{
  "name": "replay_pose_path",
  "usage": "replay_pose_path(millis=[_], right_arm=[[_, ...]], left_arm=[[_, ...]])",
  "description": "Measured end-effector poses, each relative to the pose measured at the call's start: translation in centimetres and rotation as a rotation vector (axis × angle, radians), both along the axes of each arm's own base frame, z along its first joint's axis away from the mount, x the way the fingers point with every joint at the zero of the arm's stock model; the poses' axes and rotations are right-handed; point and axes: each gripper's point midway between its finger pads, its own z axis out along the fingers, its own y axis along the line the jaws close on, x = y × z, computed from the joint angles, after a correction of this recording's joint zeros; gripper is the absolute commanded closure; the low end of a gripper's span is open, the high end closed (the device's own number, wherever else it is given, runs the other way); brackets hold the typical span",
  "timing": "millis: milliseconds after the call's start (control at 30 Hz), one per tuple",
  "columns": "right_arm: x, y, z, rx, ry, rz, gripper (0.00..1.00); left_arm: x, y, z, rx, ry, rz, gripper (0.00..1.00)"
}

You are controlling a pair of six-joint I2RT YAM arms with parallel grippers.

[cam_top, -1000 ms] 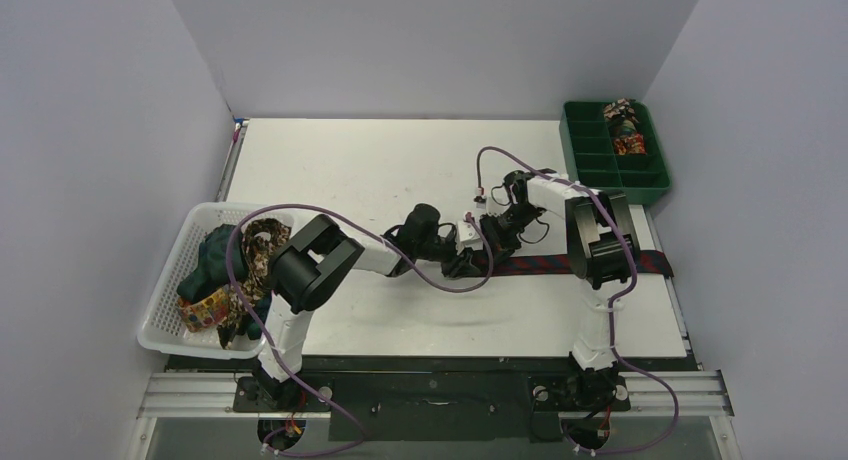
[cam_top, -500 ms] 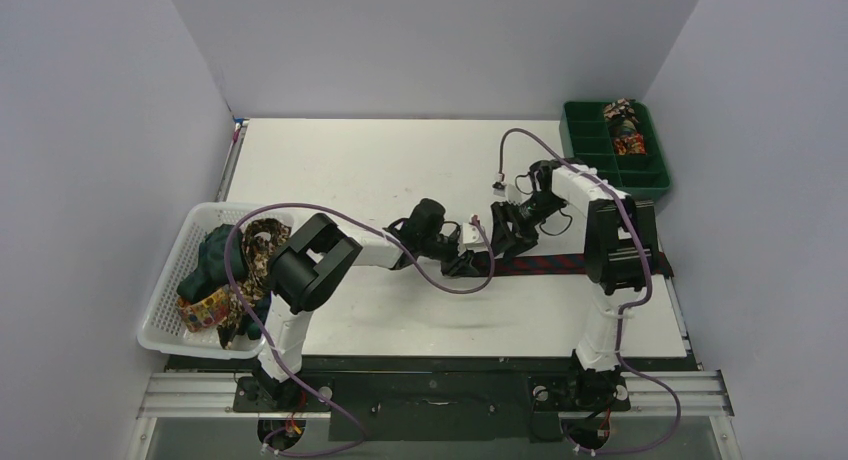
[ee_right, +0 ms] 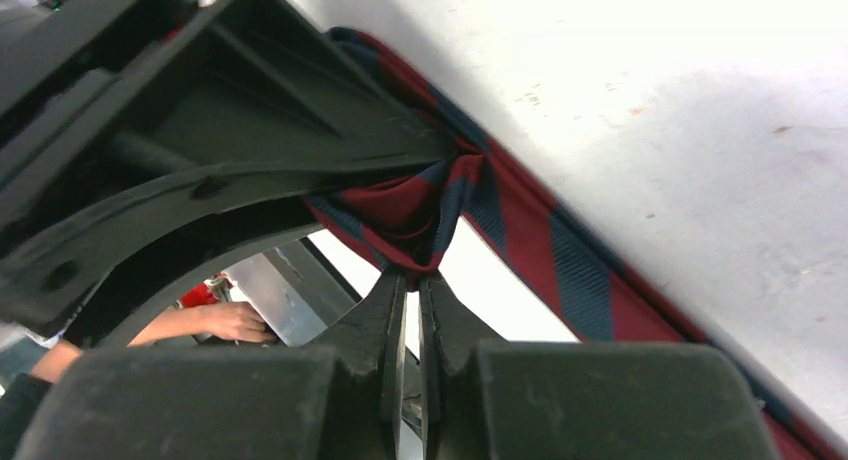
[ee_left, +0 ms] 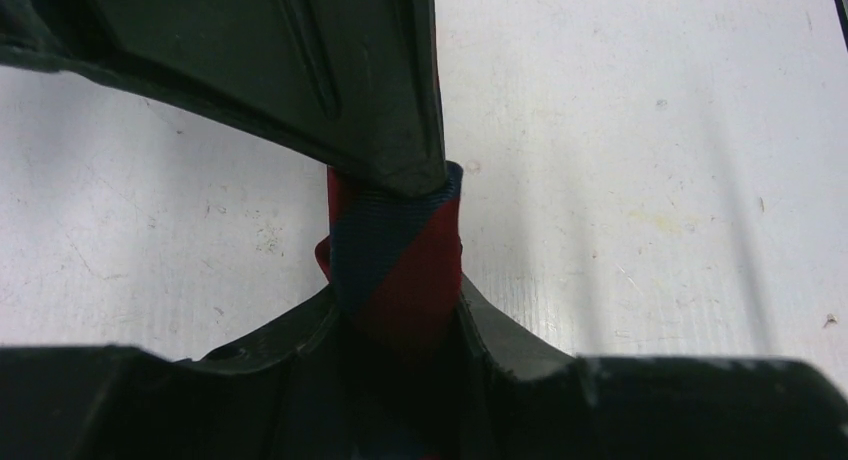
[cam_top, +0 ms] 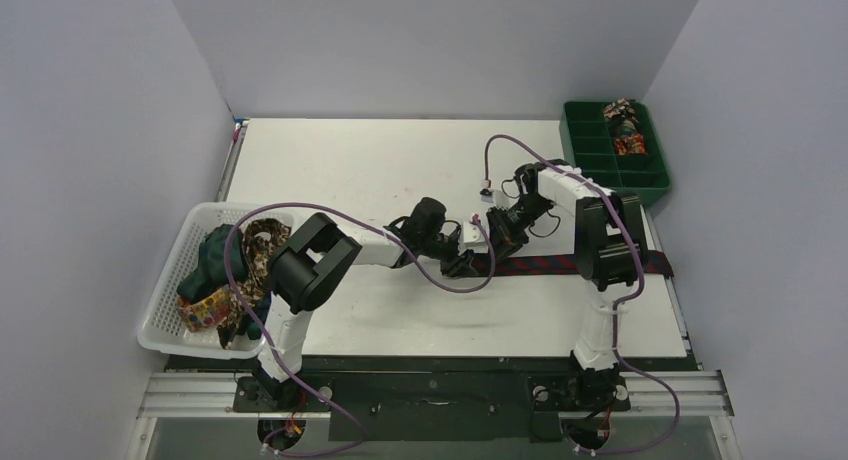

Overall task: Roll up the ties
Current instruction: Roll the tie at the center of the board.

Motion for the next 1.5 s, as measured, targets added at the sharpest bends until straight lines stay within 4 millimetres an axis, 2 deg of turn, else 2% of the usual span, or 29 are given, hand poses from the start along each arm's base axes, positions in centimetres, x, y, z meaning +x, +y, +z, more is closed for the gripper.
replay_pose_path(millis=[100, 167, 267, 300, 367, 433, 600, 800, 900, 1033, 1067, 1100, 1133, 1200, 1233, 1267, 1300, 1333, 1400, 1433, 1500], right_arm=[[0.4, -0.5, -1.4, -0.035, 0.018, -0.012, 1.00], [0.6, -1.0, -2.2, -0.060, 0.023, -0.017, 1.00], [1.0, -1.7, -3.2, -0.095, 0.017, -0.017, 1.00], [1.2, -1.9, -3.5, -0.108, 0.010, -0.019, 1.00], [1.4, -2.3, -3.8, -0.128, -0.001, -0.021, 1.00], [1.6, -2.4, -4.0, -0.141, -0.006, -0.026, 1.00], [1.6, -2.5, -4.2, -0.153, -0.005, -0.036, 1.00], [1.6, -2.4, -4.3, -0.151, -0.001, -0.042, 1.00], [1.6, -2.4, -4.3, -0.151, -0.001, -0.042, 1.00], [1.5, -2.3, -4.3, -0.151, 0.001, -0.038, 1.00], [1.4, -2.2, -4.3, -0.152, 0.002, -0.036, 1.00], [1.4, -2.1, -4.3, -0.152, 0.002, -0.033, 1.00], [1.3, -2.0, -4.3, -0.152, 0.003, -0.030, 1.00], [1.1, -1.8, -4.3, -0.153, 0.008, -0.029, 1.00], [1.0, -1.6, -4.3, -0.152, 0.012, -0.028, 1.00], [0.9, -1.4, -4.3, -0.149, 0.016, -0.027, 1.00], [0.8, -1.2, -4.3, -0.147, 0.019, -0.026, 1.00], [0.6, -0.9, -4.3, -0.144, 0.021, -0.022, 1.00], [0.4, -0.4, -4.3, -0.142, 0.024, -0.012, 1.00], [0.2, -0.2, -4.3, -0.143, 0.025, -0.007, 1.00], [0.1, 0.0, -4.3, -0.145, 0.025, -0.003, 1.00]], left_arm=[[0.1, 0.1, 0.0, 0.002, 0.007, 0.005, 0.57], [0.2, 0.2, 0.0, 0.003, 0.016, 0.013, 0.45], [0.5, 0.6, -0.1, 0.005, 0.037, 0.033, 0.36], [0.6, 0.7, 0.0, 0.003, 0.039, 0.042, 0.28], [0.8, 1.2, 0.1, 0.002, 0.054, 0.065, 0.19], [0.8, 2.0, 0.4, 0.000, 0.069, 0.087, 0.14], [0.5, 3.1, 1.1, -0.031, 0.058, 0.124, 0.12], [1.2, 2.1, 1.9, -0.076, 0.025, 0.152, 0.07], [1.3, 0.9, 1.8, -0.093, 0.026, 0.151, 0.16], [1.2, -0.5, 1.1, -0.100, 0.050, 0.153, 0.48], [1.1, -0.6, 1.0, -0.099, 0.055, 0.152, 0.61], [1.0, -0.5, 0.8, -0.096, 0.058, 0.153, 0.67], [1.0, -0.4, 0.7, -0.094, 0.060, 0.154, 0.79], [0.8, -0.1, 0.5, -0.099, 0.057, 0.148, 0.87], [0.6, 0.1, 0.3, -0.100, 0.058, 0.143, 0.88], [0.4, 0.3, 0.2, -0.103, 0.057, 0.137, 0.84], [0.3, 0.6, 0.3, -0.104, 0.054, 0.132, 0.76], [0.2, 0.8, 0.3, -0.103, 0.052, 0.129, 0.56], [-0.1, 1.5, 0.4, -0.100, 0.043, 0.125, 0.35], [-0.2, 2.0, 0.3, -0.094, 0.048, 0.129, 0.31], [-0.4, 3.1, 0.1, -0.085, 0.054, 0.144, 0.30]])
